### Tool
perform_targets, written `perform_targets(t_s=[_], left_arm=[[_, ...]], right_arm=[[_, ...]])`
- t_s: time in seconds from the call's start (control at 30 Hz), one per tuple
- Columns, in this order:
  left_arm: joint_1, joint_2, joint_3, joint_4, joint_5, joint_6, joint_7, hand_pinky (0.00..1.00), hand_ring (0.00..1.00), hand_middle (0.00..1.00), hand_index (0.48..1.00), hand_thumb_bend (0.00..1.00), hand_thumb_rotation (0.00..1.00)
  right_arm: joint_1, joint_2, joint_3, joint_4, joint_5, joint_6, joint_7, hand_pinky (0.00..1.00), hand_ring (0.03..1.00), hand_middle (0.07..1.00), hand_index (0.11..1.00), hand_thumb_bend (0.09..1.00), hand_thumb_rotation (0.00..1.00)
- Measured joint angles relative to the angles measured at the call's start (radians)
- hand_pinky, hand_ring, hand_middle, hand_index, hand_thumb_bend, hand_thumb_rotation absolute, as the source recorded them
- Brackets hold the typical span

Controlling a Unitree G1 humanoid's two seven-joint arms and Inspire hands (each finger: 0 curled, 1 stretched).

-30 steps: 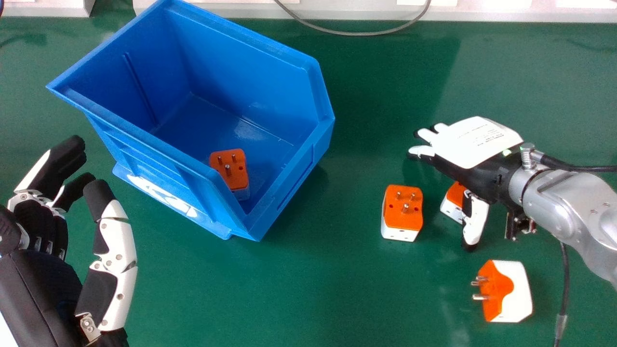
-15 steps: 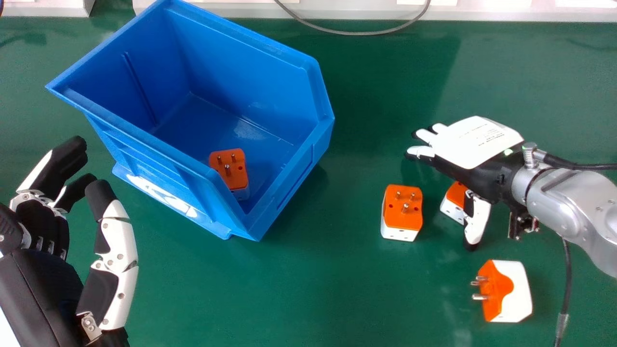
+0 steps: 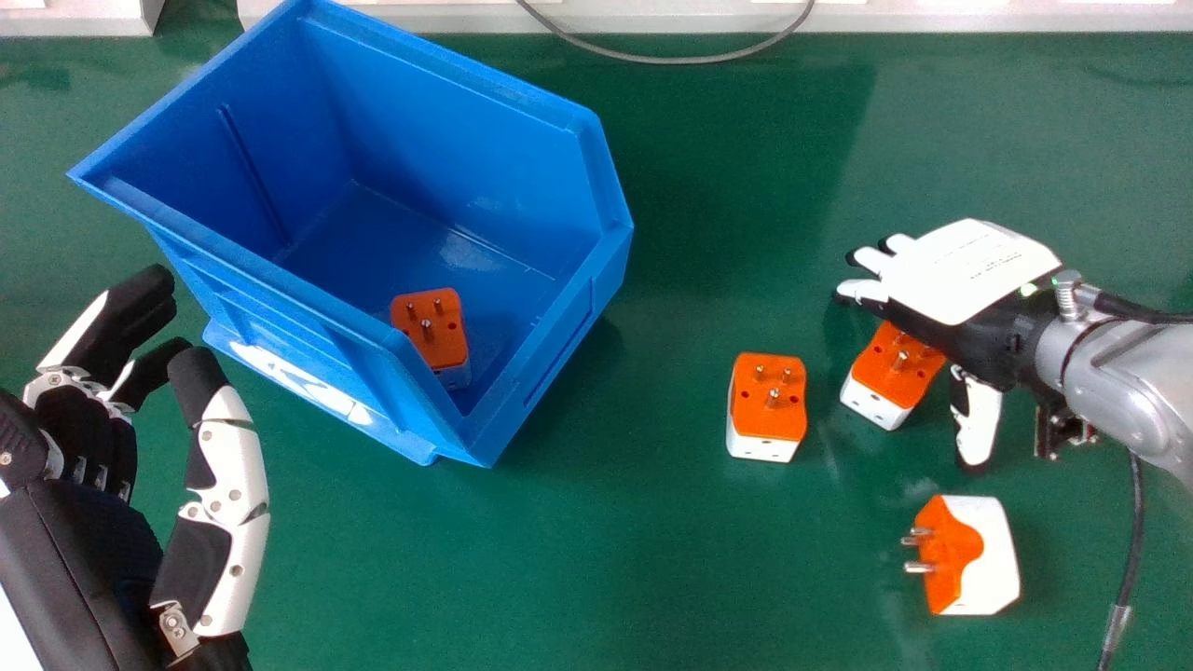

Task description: Pick all objects and put in blue box

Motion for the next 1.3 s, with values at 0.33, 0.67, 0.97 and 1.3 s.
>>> perform_targets(t_s=[0.33,0.67,0.97,1.3], left_arm=[[0.004,0.000,0.000,-0.004,-0.007,0.002,-0.003,0.67,0.73,0.72,0.733,0.24,0.00],[0.004,0.000,0.001,-0.004,-0.008,0.002,-0.011,0.69,0.73,0.72,0.741,0.24,0.00],[0.004,0.000,0.002,-0.006,-0.008,0.002,-0.012,0.68,0.73,0.72,0.740,0.24,0.00],[0.004,-0.001,0.006,-0.009,-0.002,0.002,-0.008,0.68,0.73,0.71,0.734,0.25,0.00]], right_arm=[[0.000,0.000,-0.008,0.047,-0.002,-0.073,-0.069,0.75,0.964,0.945,0.880,0.946,0.07],[-0.018,0.013,0.013,0.141,-0.042,-0.164,-0.256,0.59,0.860,0.878,0.800,0.761,0.00],[-0.055,0.081,0.063,0.389,-0.093,-0.225,-0.655,0.34,0.466,0.504,0.534,0.501,0.00],[-0.084,0.105,0.112,0.477,-0.101,-0.234,-0.766,0.34,0.463,0.495,0.515,0.498,0.00]])
